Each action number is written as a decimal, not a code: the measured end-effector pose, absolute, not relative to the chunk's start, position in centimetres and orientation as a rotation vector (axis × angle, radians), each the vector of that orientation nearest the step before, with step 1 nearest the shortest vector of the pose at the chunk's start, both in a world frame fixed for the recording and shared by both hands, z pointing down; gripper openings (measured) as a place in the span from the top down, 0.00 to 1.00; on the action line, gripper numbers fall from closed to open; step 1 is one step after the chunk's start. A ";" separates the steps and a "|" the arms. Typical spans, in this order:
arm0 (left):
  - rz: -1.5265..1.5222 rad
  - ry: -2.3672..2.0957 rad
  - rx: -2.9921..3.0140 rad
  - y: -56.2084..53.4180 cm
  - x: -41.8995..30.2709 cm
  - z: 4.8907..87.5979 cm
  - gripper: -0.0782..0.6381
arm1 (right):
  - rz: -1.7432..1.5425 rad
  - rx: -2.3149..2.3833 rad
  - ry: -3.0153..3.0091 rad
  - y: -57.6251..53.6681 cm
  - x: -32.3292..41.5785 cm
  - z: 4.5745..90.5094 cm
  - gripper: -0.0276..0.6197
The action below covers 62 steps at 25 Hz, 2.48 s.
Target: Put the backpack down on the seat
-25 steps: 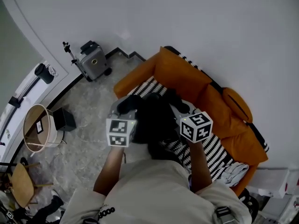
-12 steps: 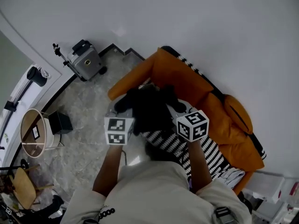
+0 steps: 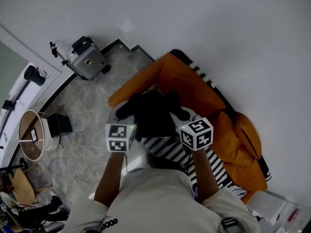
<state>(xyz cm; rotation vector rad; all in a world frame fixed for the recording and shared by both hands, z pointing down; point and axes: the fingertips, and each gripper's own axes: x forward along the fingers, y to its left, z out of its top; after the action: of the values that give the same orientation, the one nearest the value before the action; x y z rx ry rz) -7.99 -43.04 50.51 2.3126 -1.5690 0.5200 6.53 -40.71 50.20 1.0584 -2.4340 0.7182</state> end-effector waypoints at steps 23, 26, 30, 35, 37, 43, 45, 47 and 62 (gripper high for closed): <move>0.627 -1.598 2.082 -58.0 -9.2 63.1 0.88 | 0.861 0.829 -2.311 -55.3 6.2 62.7 0.95; 0.619 -1.598 2.068 -59.7 -9.5 63.9 0.88 | 0.895 0.840 -2.309 -57.2 6.1 63.8 0.95; 0.616 -1.608 2.041 -61.2 -9.6 65.2 0.88 | 0.929 0.841 -2.295 -58.7 5.9 65.4 0.94; 0.650 -1.633 2.061 -62.6 -10.7 66.2 0.87 | 0.950 0.866 -2.268 -60.1 5.7 67.0 0.92; 0.643 -1.620 2.056 -63.0 -11.0 66.8 0.87 | 0.954 0.871 -2.258 -60.5 5.5 67.6 0.91; 0.727 -1.559 2.059 -62.8 -11.6 69.1 0.85 | 0.978 0.854 -2.231 -60.9 5.2 68.7 0.87; 0.764 -1.538 2.041 -62.2 -12.1 70.0 0.83 | 0.977 0.850 -2.220 -60.7 5.0 69.0 0.83; 0.794 -1.524 2.002 -61.0 -12.8 71.2 0.82 | 0.970 0.843 -2.201 -60.2 4.9 69.3 0.78; 0.856 -1.325 1.931 -53.1 -12.2 76.2 0.56 | 1.033 0.816 -2.067 -54.6 4.4 72.3 0.61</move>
<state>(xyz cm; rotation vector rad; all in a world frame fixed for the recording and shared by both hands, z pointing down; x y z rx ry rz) -12.18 -53.07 76.19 1.9314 -1.3252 0.8560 4.36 -54.63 72.31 0.8162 -2.0673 1.0333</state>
